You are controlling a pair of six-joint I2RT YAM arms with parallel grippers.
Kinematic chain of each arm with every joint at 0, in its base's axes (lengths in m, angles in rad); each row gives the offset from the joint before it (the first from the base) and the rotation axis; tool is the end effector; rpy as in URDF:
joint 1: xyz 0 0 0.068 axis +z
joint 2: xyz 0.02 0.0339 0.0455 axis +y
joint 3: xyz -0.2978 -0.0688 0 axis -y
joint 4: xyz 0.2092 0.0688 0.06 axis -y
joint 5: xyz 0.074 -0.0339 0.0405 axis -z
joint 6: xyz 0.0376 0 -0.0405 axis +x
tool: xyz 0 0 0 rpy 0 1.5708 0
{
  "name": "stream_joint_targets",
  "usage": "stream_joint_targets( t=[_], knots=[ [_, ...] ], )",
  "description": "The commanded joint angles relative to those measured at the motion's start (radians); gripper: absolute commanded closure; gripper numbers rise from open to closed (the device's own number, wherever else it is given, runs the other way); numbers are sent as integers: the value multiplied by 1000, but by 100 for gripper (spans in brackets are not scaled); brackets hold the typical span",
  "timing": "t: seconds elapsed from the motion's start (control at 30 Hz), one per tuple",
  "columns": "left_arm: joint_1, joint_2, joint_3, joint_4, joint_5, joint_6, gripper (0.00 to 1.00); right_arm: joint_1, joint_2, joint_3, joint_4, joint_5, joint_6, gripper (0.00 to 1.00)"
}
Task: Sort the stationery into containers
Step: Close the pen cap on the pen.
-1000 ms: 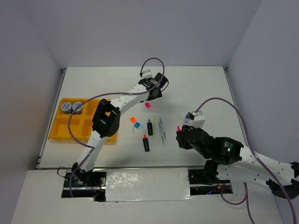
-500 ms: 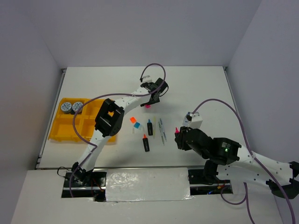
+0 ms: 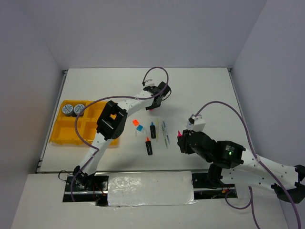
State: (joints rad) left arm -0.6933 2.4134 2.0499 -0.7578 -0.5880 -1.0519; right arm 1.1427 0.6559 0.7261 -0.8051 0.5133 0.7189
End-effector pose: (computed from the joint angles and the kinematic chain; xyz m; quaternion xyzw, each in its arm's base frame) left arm 0.4017 -0.3066 0.1986 -0.2299 0.9065 0.0182 0.3535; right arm 0.0449 0.0539 0.2981 -0.0852 0.8859 0.1764 0.4205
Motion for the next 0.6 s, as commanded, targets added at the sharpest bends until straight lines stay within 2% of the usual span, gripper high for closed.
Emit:
stream_joint_targets(
  t=[0.0,0.07,0.1,0.13,0.3,0.4,0.43,0.57],
  knots=[
    [3,-2,-37,11,37,-10,54,-1,-1,-5,61,1,-12,100],
    [5,-14,-57,21,50,-7,63,-1,-1,-8,69,-4,-15,100],
    [5,-19,-63,17,51,-10,74,-1,1,-10,76,-6,-16,100],
    [3,-37,-80,18,60,-10,80,-1,2,-11,81,-10,-18,100],
    [5,-160,-148,64,74,16,97,-3,-1,-25,127,-13,-21,100],
    [3,-362,-250,197,125,81,100,-3,-61,-59,204,-41,-27,100],
    [5,-411,-316,303,182,139,100,-3,-109,-71,230,-51,-32,100],
    [6,-641,-486,539,361,245,100,-4,-216,-138,437,-143,-84,100]
  ],
)
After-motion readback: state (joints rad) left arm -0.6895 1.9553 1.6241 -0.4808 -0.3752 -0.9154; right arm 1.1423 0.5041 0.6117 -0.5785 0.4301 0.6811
